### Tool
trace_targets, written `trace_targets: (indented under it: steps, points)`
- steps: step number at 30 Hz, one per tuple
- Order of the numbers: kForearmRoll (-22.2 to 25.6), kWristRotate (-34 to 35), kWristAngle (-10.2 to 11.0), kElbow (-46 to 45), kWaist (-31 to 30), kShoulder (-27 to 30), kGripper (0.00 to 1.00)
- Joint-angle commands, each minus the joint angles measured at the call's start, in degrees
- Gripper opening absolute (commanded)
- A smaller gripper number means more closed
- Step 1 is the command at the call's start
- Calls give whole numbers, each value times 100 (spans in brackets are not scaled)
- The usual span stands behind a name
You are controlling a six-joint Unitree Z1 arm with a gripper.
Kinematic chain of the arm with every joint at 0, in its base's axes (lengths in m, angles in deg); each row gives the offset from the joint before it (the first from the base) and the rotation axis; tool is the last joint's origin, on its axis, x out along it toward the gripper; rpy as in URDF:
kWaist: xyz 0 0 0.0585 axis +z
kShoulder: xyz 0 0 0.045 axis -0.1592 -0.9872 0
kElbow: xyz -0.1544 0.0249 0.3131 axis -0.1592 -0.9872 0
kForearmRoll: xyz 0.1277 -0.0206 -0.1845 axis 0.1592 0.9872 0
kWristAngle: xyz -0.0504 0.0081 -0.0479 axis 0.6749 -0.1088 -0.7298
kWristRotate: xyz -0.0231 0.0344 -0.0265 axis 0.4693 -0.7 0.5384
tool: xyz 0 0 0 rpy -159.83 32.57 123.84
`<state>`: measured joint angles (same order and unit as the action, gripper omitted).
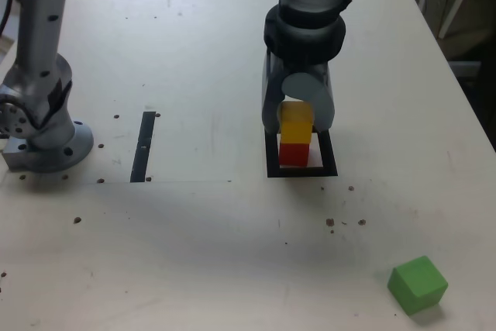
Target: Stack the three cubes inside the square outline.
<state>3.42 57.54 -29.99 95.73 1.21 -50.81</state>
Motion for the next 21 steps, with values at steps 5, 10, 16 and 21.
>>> trace_targets:
  steps: [5, 10, 16, 21]
  points:
    - [-30, -51, 32, -11, 81, -34, 38]
    - [-25, -147, 38, -78, 161, -51, 80]
    - [-36, -175, 66, -154, 218, -80, 100]
    - [-44, -181, 71, -143, 226, -50, 100]
